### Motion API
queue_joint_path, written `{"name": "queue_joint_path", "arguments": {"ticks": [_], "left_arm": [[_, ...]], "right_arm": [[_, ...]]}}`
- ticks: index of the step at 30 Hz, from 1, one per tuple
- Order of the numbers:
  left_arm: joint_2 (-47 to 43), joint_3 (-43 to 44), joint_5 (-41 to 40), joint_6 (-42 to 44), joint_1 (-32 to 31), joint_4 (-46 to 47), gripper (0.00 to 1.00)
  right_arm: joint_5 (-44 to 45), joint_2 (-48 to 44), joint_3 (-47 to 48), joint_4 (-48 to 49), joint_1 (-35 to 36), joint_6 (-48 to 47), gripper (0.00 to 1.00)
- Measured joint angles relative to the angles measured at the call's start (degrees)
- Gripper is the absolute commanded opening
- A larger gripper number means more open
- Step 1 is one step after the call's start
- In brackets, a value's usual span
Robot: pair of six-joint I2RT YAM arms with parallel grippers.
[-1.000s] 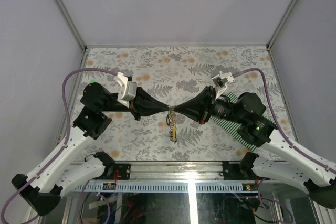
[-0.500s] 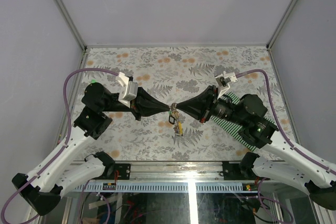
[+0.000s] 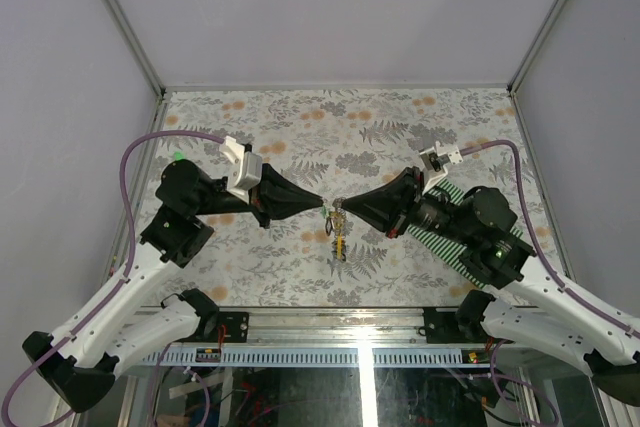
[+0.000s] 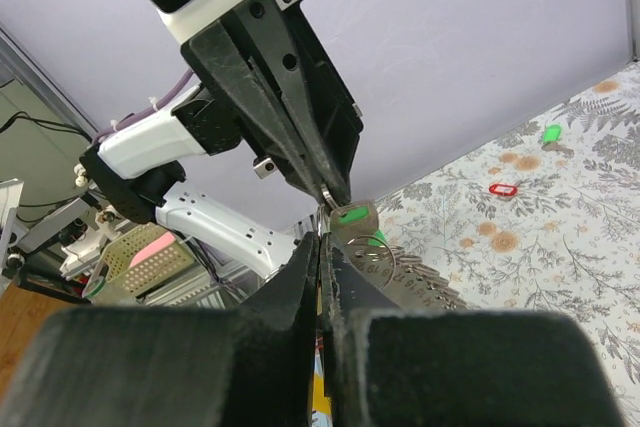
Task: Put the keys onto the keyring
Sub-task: Insert the key onto the keyring.
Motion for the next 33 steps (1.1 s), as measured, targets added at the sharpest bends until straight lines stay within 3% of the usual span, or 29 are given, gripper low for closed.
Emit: {"name": "queue_joint_path", "arguments": {"ticks": [11,33], "left_arm": [[-0.4,-0.7,-3.7,-0.1,0.0,1.5,0.00],[-0.1,-0.7,-0.4,-1.4,0.0,3.5,0.00]], "right_arm": [[-4.9,1.1,-0.6,1.3,0.0,-1.3,0.00],[-5.6,2.4,-0.6,2.9,0.0,-0.6,0.00]]}}
